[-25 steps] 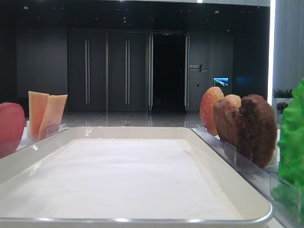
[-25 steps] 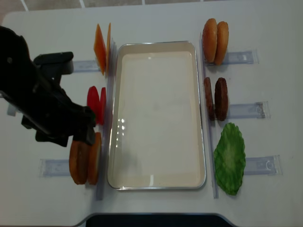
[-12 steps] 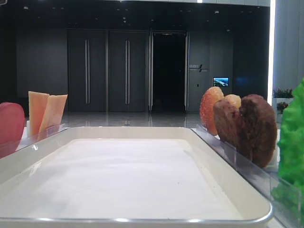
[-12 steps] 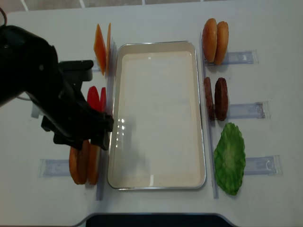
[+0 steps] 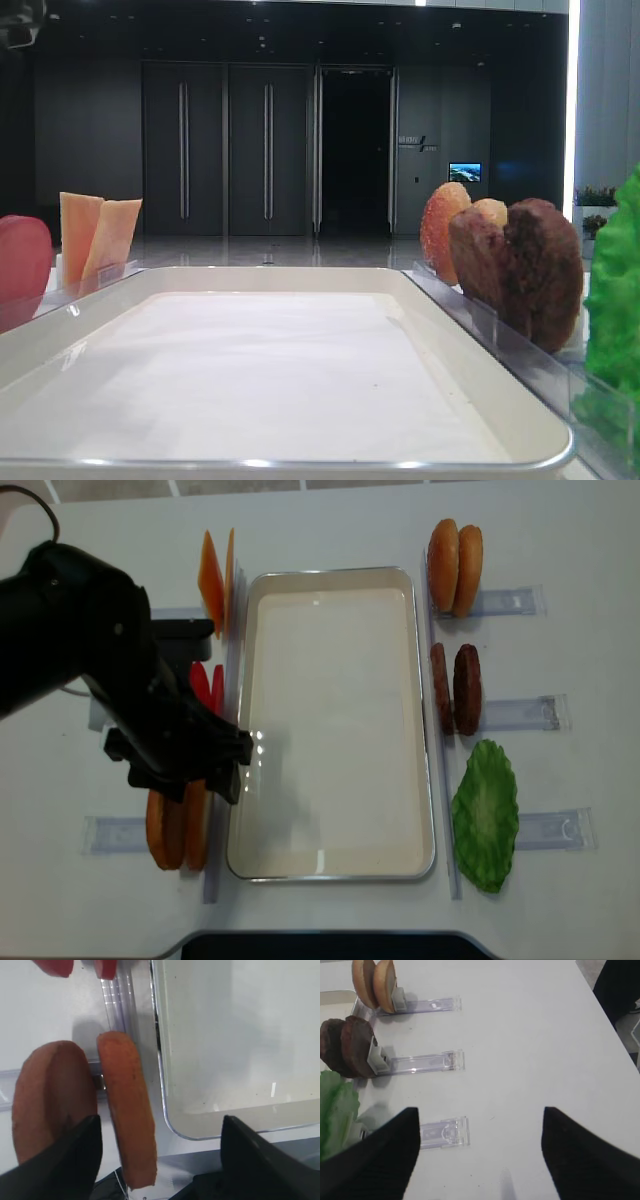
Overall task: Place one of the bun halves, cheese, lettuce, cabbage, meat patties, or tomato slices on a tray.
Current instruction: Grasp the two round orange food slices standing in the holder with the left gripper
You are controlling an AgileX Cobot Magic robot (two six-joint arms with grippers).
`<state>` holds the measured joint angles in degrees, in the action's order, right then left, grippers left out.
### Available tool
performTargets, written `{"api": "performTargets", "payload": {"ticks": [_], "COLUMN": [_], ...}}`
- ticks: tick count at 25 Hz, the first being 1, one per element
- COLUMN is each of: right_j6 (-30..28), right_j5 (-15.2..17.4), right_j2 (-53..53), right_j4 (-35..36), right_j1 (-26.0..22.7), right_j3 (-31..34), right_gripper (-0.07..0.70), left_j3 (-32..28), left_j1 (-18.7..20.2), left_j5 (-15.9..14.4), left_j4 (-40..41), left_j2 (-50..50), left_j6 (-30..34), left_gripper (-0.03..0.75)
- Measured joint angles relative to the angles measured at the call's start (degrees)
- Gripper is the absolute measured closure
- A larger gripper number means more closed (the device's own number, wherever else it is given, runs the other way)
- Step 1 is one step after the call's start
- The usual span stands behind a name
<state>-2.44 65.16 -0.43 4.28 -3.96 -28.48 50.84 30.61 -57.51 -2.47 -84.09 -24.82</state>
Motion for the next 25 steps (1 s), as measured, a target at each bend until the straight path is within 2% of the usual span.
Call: {"api": "performTargets", "payload": {"ticks": [12,17,25], "right_j6": [0.0,0.0,0.0], "right_j5": [0.0,0.0,0.0], "right_j2": [0.0,0.0,0.0], "right_j4": [0.0,0.0,0.0], "right_j1": [0.0,0.0,0.0], "right_j3": [0.0,0.0,0.0], "right_gripper": [0.118,0.118,0.118], "left_j3": [0.1,0.1,0.1], "left_j1": [0.0,0.0,0.0], "left_j5": [-0.4,-1.3,-2.9], "left_j4": [0.9,1.4,2.5], "left_j2": [-3.7,-4.2,-4.2], "left_j6": [-0.1,-0.1,0.0], "left_gripper": [0.169,0.27,0.489]}}
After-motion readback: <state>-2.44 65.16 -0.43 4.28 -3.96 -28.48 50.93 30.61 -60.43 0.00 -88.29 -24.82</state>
